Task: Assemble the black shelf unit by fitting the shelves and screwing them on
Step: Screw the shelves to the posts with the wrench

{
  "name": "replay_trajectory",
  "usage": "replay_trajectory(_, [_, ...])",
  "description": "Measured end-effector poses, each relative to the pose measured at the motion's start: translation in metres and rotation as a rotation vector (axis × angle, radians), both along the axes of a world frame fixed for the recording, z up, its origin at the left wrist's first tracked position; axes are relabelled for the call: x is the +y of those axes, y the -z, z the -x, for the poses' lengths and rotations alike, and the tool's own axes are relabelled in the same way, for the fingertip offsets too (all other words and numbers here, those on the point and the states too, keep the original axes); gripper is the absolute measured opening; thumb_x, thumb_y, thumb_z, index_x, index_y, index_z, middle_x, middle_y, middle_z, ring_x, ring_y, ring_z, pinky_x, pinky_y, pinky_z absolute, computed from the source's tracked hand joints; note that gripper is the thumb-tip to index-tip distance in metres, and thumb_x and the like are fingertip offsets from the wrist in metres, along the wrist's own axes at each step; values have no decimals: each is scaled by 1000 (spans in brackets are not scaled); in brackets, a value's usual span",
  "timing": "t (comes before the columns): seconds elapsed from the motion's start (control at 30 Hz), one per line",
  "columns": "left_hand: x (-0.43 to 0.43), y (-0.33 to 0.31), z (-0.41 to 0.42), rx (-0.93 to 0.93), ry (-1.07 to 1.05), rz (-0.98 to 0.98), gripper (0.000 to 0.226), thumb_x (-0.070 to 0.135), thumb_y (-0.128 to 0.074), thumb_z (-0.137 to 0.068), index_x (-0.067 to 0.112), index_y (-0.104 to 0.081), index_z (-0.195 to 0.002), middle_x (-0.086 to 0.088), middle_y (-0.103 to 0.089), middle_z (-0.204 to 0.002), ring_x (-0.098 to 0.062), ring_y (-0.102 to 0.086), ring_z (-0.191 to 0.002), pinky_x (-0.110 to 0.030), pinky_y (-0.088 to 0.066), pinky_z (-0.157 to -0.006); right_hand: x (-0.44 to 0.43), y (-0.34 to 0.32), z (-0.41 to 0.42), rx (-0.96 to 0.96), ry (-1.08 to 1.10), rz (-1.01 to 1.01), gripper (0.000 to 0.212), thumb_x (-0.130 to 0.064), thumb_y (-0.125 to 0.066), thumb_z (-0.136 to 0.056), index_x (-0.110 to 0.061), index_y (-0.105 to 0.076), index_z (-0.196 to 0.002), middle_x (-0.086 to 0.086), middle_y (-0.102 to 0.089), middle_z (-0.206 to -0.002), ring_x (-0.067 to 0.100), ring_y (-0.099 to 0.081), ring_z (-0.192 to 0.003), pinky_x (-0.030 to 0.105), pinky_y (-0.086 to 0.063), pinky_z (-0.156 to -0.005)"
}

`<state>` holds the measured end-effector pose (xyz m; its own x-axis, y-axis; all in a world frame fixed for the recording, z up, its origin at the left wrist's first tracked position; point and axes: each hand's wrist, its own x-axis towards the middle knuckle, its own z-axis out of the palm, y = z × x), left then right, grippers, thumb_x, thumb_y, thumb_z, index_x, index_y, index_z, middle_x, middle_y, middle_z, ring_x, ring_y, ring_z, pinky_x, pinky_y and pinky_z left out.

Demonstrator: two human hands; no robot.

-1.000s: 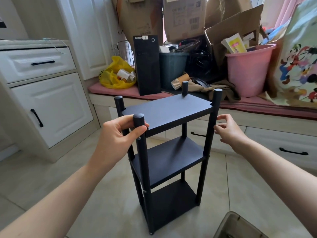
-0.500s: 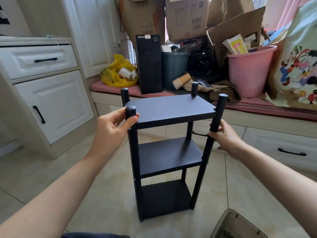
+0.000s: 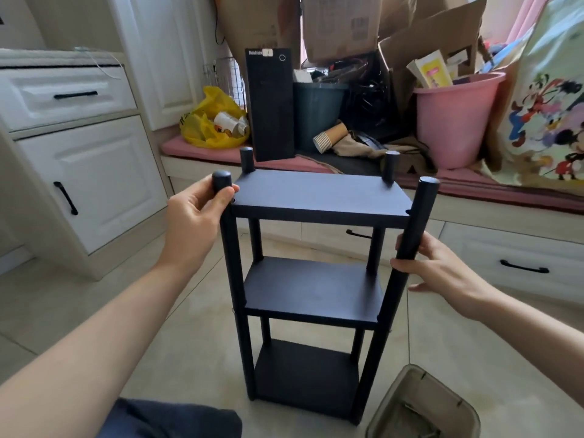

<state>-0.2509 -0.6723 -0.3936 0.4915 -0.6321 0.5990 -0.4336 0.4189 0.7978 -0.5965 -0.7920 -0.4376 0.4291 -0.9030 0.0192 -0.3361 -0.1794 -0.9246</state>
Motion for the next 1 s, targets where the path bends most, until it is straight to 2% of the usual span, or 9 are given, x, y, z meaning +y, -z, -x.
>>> replay_trajectory(0.1, [0, 2, 5, -11, 8, -38, 25, 18, -68, -96, 11, -72, -120, 8, -78, -103, -10, -72, -103, -19, -53, -94, 13, -1, 12, -22, -43, -15, 50, -12, -66, -92, -62, -58, -91, -35, -62, -96, -6, -66, -91, 28, -60, -63])
replay_trajectory(0.2, [-3, 0, 14, 3, 32, -41, 20, 16, -68, -96, 22, -73, -114, 9, -78, -101, -11, -73, -101, -20, -54, -94, 20, -3, 24, -33, -43, -14, 51, -10, -65, -93, -61, -59, -91, -33, -63, -95, -4, -68, -89, 27, -59, -62])
replay_trajectory(0.3, [-9, -1, 25, 0, 61, -38, 20, 17, -68, -96, 30, -72, -111, 11, -78, -102, -10, -72, -102, -20, -53, -95, 25, -5, 36, -43, -23, -5, 50, -10, -65, -93, -60, -58, -93, -31, -63, -96, 0, -68, -89, 33, -61, -67])
replay_trajectory(0.43, [-22, 1, 35, -8, 51, -47, 24, 16, -67, -97, 18, -71, -120, 13, -77, -102, -9, -72, -102, -21, -53, -96, 31, -6, 49, -53, 24, 4, 45, -11, -67, -91, -55, -59, -94, -14, -64, -99, 7, -70, -83, 39, -62, -71])
replay_trajectory(0.53, [-33, -1, 40, -9, 50, -75, 25, 16, -66, -97, 15, -71, -122, 14, -77, -102, -9, -73, -101, -23, -54, -96, 36, -7, 53, -59, 76, 11, 39, -11, -69, -90, -48, -59, -97, 0, -61, -105, 16, -70, -87, 45, -62, -74])
replay_trajectory(0.67, [-47, -6, 47, -4, 42, -100, 28, 11, -65, -98, 11, -69, -126, 11, -77, -102, -8, -73, -97, -23, -55, -94, 40, -6, 56, -81, 101, 4, 38, -11, -68, -90, -42, -57, -110, 14, -62, -109, 22, -70, -92, 43, -62, -76])
replay_trajectory(0.8, [-54, -6, 52, 7, -21, -107, 26, 7, -64, -98, 11, -70, -122, 11, -74, -100, -1, -71, -90, -17, -54, -89, 45, -1, 52, -85, 86, 23, 43, -12, -68, -91, -47, -55, -113, 12, -61, -106, 23, -69, -91, 41, -61, -75])
replay_trajectory(0.9, [-57, -7, 52, 39, -35, -109, 23, 3, -63, -97, 20, -70, -112, 13, -72, -92, 3, -69, -81, -13, -53, -83, 46, 3, 47, -84, 94, 33, 46, -14, -69, -91, -50, -53, -114, 15, -59, -104, 33, -65, -95, 40, -59, -72])
replay_trajectory(1.0, [-57, -9, 53, 38, -59, -132, 24, 2, -64, -96, 19, -69, -112, 12, -71, -94, 5, -68, -81, -10, -52, -80, 46, 4, 42, -83, 107, 66, 48, -14, -70, -90, -55, -53, -108, 8, -59, -98, 32, -66, -93, 44, -59, -74])
